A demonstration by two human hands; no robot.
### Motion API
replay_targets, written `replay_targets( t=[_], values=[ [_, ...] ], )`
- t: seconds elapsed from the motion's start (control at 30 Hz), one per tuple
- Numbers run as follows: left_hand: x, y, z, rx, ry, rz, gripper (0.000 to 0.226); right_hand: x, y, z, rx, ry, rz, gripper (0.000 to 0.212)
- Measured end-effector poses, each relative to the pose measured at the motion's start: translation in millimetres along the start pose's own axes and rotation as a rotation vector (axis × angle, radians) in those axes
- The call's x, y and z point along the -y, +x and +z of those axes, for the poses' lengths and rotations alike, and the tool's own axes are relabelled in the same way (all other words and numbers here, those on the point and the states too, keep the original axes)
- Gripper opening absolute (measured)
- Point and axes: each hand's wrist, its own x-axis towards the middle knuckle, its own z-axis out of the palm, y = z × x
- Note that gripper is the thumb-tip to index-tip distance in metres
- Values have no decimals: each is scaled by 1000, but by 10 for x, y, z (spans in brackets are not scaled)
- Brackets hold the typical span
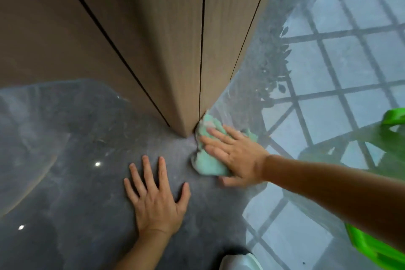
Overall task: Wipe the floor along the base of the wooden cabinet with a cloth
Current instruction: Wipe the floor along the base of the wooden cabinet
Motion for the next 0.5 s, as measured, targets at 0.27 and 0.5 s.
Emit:
replay_targets(
  t=[0.27,0.5],
  values=[
    [2,-1,-7,-1,-8,7,89,-649,144,-277,-49,26,582,98],
    [-11,8,0,-1,-21,8,90,-337,68,-116,-111,129,628,93]
  ],
)
